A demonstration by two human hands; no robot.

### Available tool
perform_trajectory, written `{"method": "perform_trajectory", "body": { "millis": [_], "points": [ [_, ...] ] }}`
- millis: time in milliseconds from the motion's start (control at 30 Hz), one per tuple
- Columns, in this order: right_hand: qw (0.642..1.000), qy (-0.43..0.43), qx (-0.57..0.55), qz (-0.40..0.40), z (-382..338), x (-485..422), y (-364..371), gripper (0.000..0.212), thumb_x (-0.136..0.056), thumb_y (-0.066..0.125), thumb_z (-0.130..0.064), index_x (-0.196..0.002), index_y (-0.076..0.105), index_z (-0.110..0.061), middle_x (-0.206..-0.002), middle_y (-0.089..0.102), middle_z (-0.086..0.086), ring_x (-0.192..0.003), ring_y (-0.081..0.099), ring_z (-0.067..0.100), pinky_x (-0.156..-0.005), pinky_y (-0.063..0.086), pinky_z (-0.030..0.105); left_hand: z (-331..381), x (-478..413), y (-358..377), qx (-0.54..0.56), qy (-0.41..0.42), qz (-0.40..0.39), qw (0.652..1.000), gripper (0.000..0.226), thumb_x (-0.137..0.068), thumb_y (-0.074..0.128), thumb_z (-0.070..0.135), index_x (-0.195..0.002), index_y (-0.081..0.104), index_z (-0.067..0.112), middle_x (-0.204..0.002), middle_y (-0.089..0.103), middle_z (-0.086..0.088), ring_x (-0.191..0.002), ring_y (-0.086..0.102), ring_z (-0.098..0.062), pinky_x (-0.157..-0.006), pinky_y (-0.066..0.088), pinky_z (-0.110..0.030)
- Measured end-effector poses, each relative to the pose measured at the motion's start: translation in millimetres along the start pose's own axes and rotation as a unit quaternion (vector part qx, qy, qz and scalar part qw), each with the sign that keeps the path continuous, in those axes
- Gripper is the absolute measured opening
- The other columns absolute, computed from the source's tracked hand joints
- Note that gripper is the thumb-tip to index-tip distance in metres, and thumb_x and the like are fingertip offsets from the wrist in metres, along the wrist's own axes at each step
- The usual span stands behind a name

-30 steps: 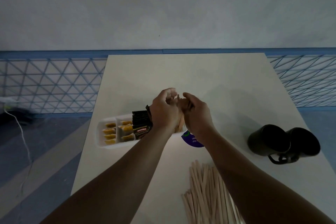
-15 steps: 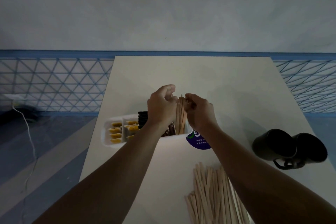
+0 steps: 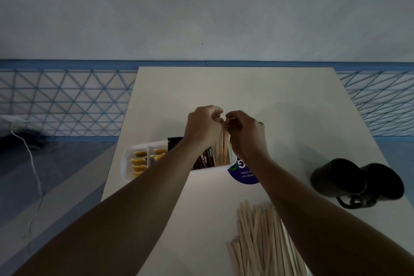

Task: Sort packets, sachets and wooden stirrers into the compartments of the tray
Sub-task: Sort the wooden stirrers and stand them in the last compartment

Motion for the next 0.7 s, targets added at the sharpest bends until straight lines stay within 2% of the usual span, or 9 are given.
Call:
{"method": "perform_trajectory", "body": {
  "millis": [67, 100, 300, 400, 467, 500, 567, 633, 700],
  "points": [
    [1.0, -0.016, 0.012, -0.01, -1.6, -0.8, 2.3, 0.026, -0.09, 0.059, 0.003, -0.102, 0.077, -0.012, -0.088, 0.077, 0.003, -0.081, 0.071, 0.017, -0.078, 0.057, 0.028, 0.2, -2.4, 2.9, -0.007, -0.004, -0.022, 1.0, 0.039, -0.094, 0.056, 0.004, -0.131, 0.061, 0.014, -0.123, 0.067, -0.004, -0.114, 0.062, -0.015, -0.09, 0.043, -0.018],
    [0.999, -0.018, 0.022, -0.016, -1.5, -0.7, 3.3, 0.028, -0.089, 0.059, 0.004, -0.101, 0.077, -0.012, -0.087, 0.077, 0.004, -0.081, 0.071, 0.018, -0.08, 0.057, 0.033, 0.2, -2.7, 4.0, -0.012, -0.006, -0.03, 0.999, 0.039, -0.094, 0.055, 0.005, -0.132, 0.06, 0.014, -0.125, 0.066, -0.004, -0.115, 0.061, -0.015, -0.09, 0.042, -0.018],
    [0.997, 0.047, 0.039, -0.051, 6.5, 1.7, 2.7, 0.034, -0.096, 0.061, -0.008, -0.13, 0.066, -0.014, -0.112, 0.073, 0.004, -0.099, 0.068, 0.017, -0.091, 0.049, 0.025, 2.2, -2.1, -3.2, -0.003, -0.002, -0.019, 1.0, 0.038, -0.097, 0.052, 0.009, -0.134, 0.057, 0.013, -0.133, 0.061, -0.005, -0.122, 0.057, -0.017, -0.102, 0.045, -0.027],
    [0.996, 0.067, 0.028, -0.046, 8.1, 2.5, -3.0, 0.035, -0.096, 0.062, -0.011, -0.131, 0.064, -0.013, -0.114, 0.072, 0.003, -0.102, 0.066, 0.017, -0.09, 0.046, 0.022, 6.3, 0.8, -10.3, 0.006, 0.008, 0.003, 1.0, 0.036, -0.096, 0.057, 0.011, -0.131, 0.06, 0.015, -0.13, 0.064, -0.002, -0.118, 0.06, -0.013, -0.092, 0.044, -0.019],
    [0.997, 0.069, 0.028, -0.035, 8.6, 5.3, -9.3, 0.034, -0.096, 0.062, -0.012, -0.13, 0.065, -0.013, -0.112, 0.072, 0.003, -0.102, 0.067, 0.019, -0.091, 0.05, 0.026, 10.4, 5.4, -14.5, 0.01, 0.018, 0.02, 1.0, 0.032, -0.094, 0.06, 0.014, -0.126, 0.063, 0.016, -0.123, 0.067, 0.002, -0.11, 0.062, -0.009, -0.084, 0.043, -0.014],
    [0.997, 0.071, 0.027, -0.029, 9.7, 7.4, -13.2, 0.034, -0.095, 0.063, -0.013, -0.129, 0.066, -0.014, -0.11, 0.073, 0.002, -0.101, 0.067, 0.02, -0.09, 0.051, 0.027, 12.4, 8.5, -16.1, 0.013, 0.021, 0.028, 0.999, 0.029, -0.094, 0.061, 0.015, -0.122, 0.065, 0.017, -0.118, 0.069, 0.003, -0.105, 0.063, -0.008, -0.08, 0.043, -0.012],
    [0.997, 0.07, 0.033, -0.02, 12.1, 13.8, -21.8, 0.033, -0.095, 0.065, -0.016, -0.128, 0.067, -0.014, -0.107, 0.074, 0.0, -0.095, 0.068, 0.017, -0.078, 0.049, 0.018, 15.4, 17.2, -16.8, 0.023, 0.019, 0.034, 0.999, 0.024, -0.094, 0.061, 0.018, -0.116, 0.068, 0.017, -0.108, 0.071, 0.004, -0.096, 0.064, -0.006, -0.075, 0.046, -0.011],
    [0.996, 0.075, 0.039, -0.013, 16.0, 22.1, -31.3, 0.033, -0.095, 0.065, -0.018, -0.127, 0.067, -0.016, -0.101, 0.072, -0.004, -0.082, 0.066, 0.007, -0.062, 0.044, 0.007, 15.9, 27.1, -12.5, 0.038, 0.016, 0.025, 0.999, 0.02, -0.092, 0.061, 0.02, -0.11, 0.07, 0.017, -0.1, 0.072, 0.004, -0.092, 0.067, -0.009, -0.081, 0.056, -0.025],
    [0.995, 0.084, 0.043, -0.01, 19.7, 33.3, -41.5, 0.032, -0.094, 0.065, -0.02, -0.126, 0.067, -0.017, -0.096, 0.068, -0.008, -0.075, 0.062, 0.001, -0.057, 0.044, 0.007, 14.6, 37.6, -3.6, 0.057, 0.009, 0.005, 0.998, 0.017, -0.09, 0.064, 0.019, -0.104, 0.072, 0.016, -0.094, 0.073, 0.001, -0.088, 0.07, -0.014, -0.085, 0.059, -0.036]
  ]
}}
Point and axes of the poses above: each hand's wrist, its own x-axis away from the middle knuckle, its own y-axis out of the palm, z = x × y, the point moved 4 cm from there along -x, towards the middle knuckle
